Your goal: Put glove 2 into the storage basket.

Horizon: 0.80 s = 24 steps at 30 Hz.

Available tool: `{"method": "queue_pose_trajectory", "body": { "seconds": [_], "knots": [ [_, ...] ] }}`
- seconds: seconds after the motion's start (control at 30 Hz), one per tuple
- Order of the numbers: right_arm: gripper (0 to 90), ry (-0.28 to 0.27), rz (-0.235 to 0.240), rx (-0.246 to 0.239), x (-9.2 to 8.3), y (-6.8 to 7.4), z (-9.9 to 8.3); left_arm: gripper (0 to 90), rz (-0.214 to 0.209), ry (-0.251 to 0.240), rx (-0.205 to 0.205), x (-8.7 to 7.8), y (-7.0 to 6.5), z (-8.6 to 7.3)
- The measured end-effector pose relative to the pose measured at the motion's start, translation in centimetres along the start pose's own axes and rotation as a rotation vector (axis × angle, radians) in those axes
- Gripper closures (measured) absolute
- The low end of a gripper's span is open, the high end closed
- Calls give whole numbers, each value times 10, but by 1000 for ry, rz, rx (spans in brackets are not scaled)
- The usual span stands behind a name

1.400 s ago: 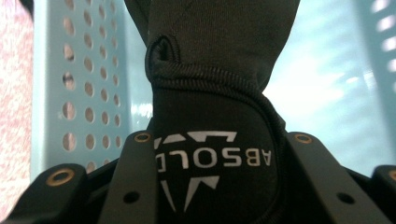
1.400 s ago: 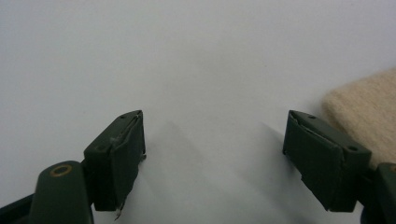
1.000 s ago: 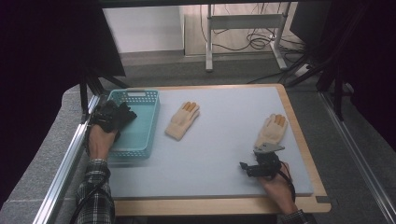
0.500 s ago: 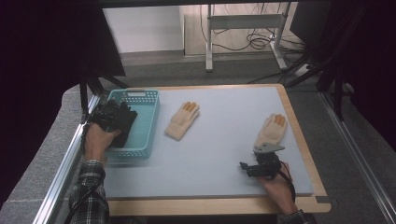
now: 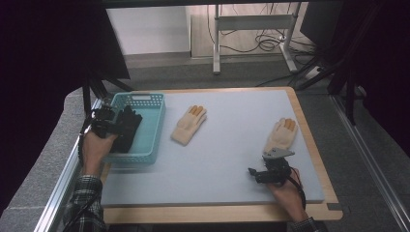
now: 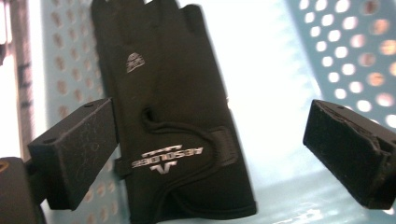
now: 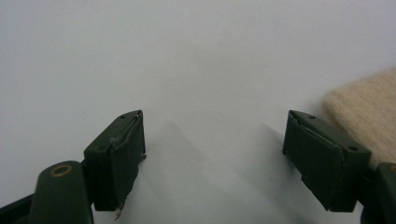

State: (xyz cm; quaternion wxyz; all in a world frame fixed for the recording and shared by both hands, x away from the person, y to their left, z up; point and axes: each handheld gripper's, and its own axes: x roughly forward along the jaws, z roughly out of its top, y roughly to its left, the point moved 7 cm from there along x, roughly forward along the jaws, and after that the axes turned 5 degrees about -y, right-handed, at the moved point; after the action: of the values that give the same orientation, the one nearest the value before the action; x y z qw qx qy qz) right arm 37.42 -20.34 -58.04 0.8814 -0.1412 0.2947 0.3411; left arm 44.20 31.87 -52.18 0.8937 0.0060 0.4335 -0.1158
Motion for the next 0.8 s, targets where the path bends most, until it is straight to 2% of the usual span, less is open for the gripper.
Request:
{"method": "queue_pose_trajectory", "body": {
  "seconds": [0.1, 0.27, 0.5, 0.6, 0.7, 0.8],
  "knots": [
    [203, 0, 0, 0, 0, 0, 0, 27, -21, -35, 43, -3, -13, 0],
    [203, 0, 0, 0, 0, 0, 0, 20, -30, -83, 111, -9, -32, 4],
    [203, 0, 0, -1, 0, 0, 0, 12, -68, -149, 196, -16, -69, 6],
    [203, 0, 0, -1, 0, 0, 0, 0, -72, -164, 199, -17, -81, 6],
    [203, 0, 0, -1, 0, 0, 0, 0, -120, -177, 204, -17, -96, 4],
    [203, 0, 0, -1, 0, 0, 0, 2, -145, -184, 216, -17, -109, 2]
  ]
}}
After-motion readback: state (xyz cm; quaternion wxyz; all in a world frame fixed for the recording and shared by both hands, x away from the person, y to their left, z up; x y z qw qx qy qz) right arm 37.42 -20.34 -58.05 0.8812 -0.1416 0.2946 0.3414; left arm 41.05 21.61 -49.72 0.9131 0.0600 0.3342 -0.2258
